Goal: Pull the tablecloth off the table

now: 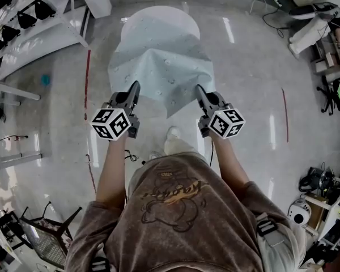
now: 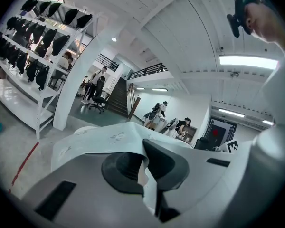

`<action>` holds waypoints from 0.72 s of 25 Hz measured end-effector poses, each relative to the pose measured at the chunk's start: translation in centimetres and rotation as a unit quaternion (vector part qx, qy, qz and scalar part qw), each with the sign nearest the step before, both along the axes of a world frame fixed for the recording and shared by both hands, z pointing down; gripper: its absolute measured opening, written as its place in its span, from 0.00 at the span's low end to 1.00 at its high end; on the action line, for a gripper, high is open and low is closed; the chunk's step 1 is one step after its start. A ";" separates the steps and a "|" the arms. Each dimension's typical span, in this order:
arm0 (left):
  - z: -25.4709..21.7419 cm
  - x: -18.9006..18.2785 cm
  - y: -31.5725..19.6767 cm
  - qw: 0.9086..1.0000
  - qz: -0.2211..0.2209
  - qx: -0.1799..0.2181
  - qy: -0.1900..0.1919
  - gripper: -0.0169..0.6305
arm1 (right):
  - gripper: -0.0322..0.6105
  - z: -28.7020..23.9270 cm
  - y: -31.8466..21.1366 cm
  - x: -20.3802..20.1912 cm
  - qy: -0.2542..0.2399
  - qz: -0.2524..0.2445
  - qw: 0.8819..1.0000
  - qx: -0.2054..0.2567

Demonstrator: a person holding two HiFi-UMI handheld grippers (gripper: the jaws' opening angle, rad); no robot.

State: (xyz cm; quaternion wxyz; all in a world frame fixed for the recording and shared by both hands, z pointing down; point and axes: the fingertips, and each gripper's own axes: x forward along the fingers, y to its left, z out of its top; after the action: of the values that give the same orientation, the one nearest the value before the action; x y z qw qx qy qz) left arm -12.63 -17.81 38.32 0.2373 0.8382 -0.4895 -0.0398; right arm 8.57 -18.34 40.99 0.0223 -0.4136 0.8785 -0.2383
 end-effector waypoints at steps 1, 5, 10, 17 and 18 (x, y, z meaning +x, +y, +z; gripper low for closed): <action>0.0 -0.2 0.5 1.000 0.002 0.001 -0.001 0.06 | 0.06 -0.1 0.6 -0.2 0.001 0.002 1.000 0.002; 0.0 -0.8 3.1 1.000 0.007 0.005 -0.001 0.06 | 0.07 -0.2 3.3 -0.9 0.002 0.008 1.000 0.006; 0.0 -0.4 6.1 1.000 0.018 0.009 -0.001 0.06 | 0.07 -0.2 6.8 -0.5 0.005 0.023 1.000 0.007; -0.2 -0.5 9.1 0.999 0.036 0.017 -0.018 0.06 | 0.07 -0.8 9.8 -0.8 -0.001 0.037 0.999 0.022; -0.3 -0.4 9.4 0.999 0.037 0.018 -0.019 0.06 | 0.07 -1.0 10.1 -0.7 -0.003 0.039 0.999 0.023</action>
State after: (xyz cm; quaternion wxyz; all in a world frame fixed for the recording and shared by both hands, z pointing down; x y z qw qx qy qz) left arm -13.01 -8.42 37.97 0.2144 0.8606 -0.4614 -0.0235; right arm 7.89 -8.26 39.99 0.0438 -0.4460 0.8670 -0.2180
